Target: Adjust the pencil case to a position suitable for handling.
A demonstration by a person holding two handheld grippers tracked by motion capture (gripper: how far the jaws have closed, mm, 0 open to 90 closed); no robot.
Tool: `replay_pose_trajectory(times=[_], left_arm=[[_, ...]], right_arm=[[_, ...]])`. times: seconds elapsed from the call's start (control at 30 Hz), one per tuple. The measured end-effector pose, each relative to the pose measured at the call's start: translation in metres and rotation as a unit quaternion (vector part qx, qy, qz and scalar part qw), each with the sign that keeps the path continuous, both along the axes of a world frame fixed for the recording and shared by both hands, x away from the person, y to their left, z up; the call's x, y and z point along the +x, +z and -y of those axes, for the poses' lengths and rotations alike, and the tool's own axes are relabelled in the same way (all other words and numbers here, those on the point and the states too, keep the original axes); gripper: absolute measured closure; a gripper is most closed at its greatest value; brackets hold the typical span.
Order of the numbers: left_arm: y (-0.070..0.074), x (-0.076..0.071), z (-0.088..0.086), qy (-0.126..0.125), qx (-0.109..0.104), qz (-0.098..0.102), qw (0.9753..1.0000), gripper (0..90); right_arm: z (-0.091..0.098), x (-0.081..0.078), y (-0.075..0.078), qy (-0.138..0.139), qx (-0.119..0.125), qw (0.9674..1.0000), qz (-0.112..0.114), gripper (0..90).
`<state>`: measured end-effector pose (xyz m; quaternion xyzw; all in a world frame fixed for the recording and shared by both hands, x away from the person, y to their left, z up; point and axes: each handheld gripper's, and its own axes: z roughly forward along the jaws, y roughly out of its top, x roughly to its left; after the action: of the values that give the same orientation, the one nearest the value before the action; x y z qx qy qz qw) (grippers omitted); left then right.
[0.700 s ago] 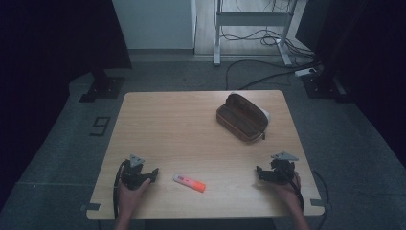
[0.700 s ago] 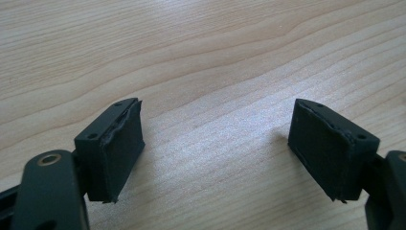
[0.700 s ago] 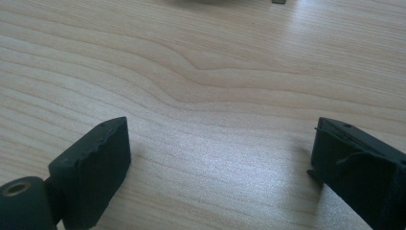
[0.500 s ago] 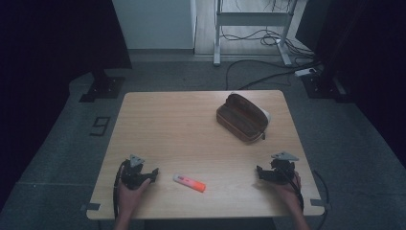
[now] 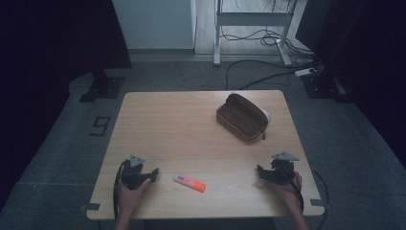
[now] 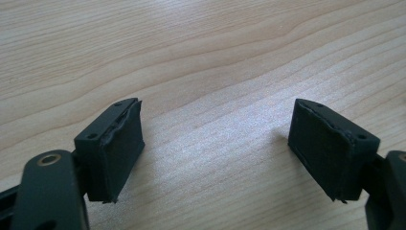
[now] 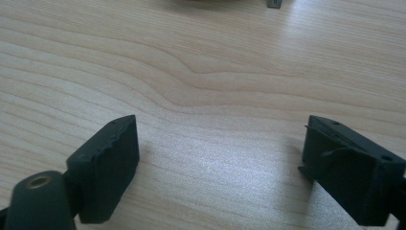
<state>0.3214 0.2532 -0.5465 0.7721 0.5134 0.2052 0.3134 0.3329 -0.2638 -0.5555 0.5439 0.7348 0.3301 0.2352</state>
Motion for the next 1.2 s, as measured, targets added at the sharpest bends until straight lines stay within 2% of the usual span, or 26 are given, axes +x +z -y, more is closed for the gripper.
replay_pose_trajectory(times=[0.33,0.43,0.63,0.93,1.2], left_arm=[[0.000,0.000,0.000,0.000,0.000,0.000,1.0000,19.2],[0.000,0.000,0.000,0.000,0.000,0.000,1.0000,19.2],[0.000,0.000,0.000,0.000,0.000,0.000,1.0000,19.2],[0.000,0.000,0.000,0.000,0.000,0.000,1.0000,19.3],[0.000,0.000,0.000,0.000,0.000,0.001,1.0000,19.6]], right_arm=[[0.001,-0.001,0.001,0.002,0.004,1.0000,0.009,23.6],[0.003,-0.001,0.001,-0.006,0.007,0.9999,0.013,25.4],[0.010,-0.002,0.003,-0.018,0.023,0.9991,0.030,29.5],[0.016,0.000,0.012,-0.017,0.064,0.9962,0.057,33.9],[0.015,0.014,0.026,-0.021,0.085,0.9930,0.080,34.5]])
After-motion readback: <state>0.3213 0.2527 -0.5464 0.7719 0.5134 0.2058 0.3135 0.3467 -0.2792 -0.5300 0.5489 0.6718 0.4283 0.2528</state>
